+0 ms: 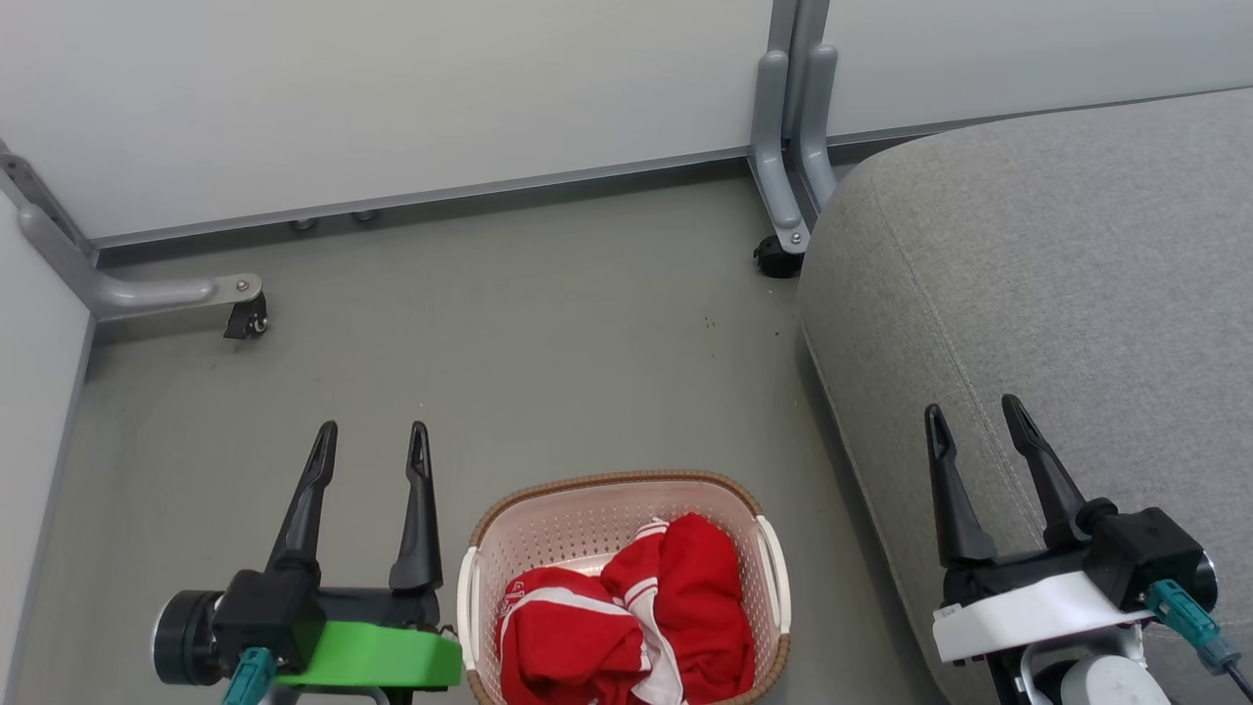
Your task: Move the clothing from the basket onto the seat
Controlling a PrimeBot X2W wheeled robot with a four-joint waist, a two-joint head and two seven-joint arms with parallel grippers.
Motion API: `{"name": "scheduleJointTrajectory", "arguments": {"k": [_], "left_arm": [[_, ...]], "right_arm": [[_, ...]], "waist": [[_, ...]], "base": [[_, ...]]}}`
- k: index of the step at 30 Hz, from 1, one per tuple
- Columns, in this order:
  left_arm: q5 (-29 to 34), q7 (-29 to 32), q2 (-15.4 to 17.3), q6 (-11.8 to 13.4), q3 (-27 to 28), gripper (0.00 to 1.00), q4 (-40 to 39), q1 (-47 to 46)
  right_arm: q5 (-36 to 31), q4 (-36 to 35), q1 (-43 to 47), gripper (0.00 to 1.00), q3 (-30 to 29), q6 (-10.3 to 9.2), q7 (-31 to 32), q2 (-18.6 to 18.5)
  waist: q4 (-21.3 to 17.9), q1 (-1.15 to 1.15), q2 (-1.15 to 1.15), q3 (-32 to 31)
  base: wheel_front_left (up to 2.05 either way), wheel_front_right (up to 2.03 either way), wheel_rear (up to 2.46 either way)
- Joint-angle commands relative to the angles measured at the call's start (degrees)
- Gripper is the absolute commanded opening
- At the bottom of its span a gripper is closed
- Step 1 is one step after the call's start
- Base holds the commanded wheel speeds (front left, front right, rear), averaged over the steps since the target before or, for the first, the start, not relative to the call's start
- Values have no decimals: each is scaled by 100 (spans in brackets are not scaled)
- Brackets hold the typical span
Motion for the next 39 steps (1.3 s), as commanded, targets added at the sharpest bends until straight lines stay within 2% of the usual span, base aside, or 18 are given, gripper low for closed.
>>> {"name": "scheduleJointTrajectory", "arguments": {"k": [1,10,39], "left_arm": [[150,-36,35,24,-2,100,-61,48],[507,-137,38,11,-25,100,-99,118],[475,-111,36,-118,-127,100,132,155]], "right_arm": [[-136,-55,56,100,14,2,-48,-25],[-464,-79,103,100,56,1,-141,-27],[-535,1,78,100,40,1,-126,-27]], "waist": [[-1,0,0,8],[-14,0,0,18],[-73,0,0,149]], "base": [[0,0,0],[0,0,0],[0,0,0]]}}
